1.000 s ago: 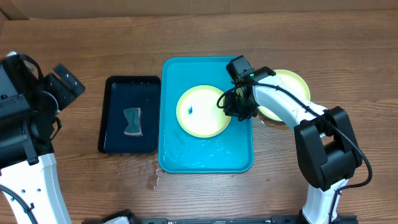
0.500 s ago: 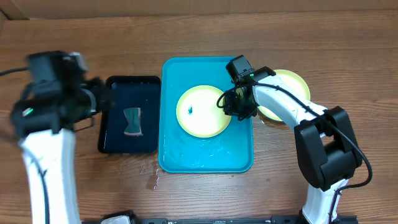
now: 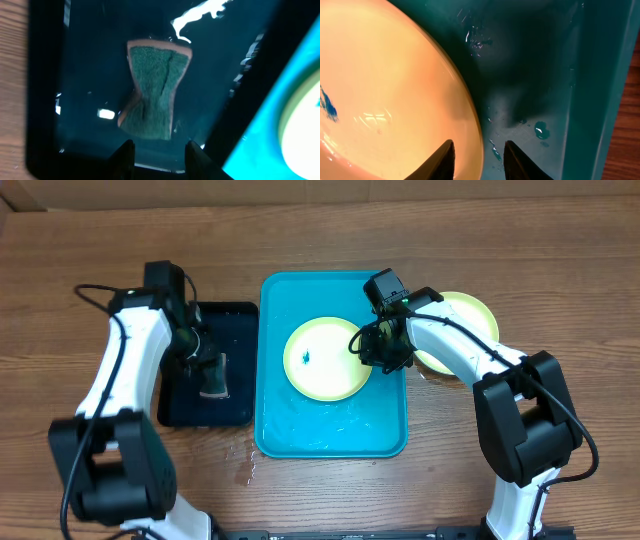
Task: Clean dirty plates on tray and stack at the side
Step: 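Lower the left gripper into the black tray and grasp the sponge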
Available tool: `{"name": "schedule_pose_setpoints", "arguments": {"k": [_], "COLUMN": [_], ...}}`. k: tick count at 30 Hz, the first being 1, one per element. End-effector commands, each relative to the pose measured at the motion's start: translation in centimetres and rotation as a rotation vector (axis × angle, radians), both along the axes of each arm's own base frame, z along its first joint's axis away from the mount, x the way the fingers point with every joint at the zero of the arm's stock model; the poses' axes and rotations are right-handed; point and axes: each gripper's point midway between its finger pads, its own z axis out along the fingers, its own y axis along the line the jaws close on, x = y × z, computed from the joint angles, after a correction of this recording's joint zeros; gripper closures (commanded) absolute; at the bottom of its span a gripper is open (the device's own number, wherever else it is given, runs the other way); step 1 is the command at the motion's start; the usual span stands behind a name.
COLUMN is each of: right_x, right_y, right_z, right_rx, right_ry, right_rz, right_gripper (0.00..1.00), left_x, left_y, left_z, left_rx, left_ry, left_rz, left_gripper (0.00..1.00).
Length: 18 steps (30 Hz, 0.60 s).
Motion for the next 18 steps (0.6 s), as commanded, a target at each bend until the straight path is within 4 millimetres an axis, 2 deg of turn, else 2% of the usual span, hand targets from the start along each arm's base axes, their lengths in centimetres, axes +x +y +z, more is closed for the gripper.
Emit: {"name": "schedule_pose_setpoints", "arguments": {"k": [1,6,18], "right_x": [0.2,0.2,0.2], "right_y": [0.3,0.3,0.3], "right_z": [1.4,1.4,1.4], "right_rx": [0.017,0.018,0.017], "right_ry": [-0.035,-0.034,-0.035], "right_rz": [0.007,0.007,0.007], "right_gripper": [0.66,0.66,0.65], "left_x": [-0.1,0.0,0.3], "left_y": [0.1,0.1,0.3], "left_z": [-2.2,-3.9,-5.5], "left_rx": [0.017,0.014,0.041], "left_ry": [0.062,0.097,0.077], "left_rz": [-0.034,-0.035,-0.045], "left_gripper": [0.66,0.66,0.71]}}
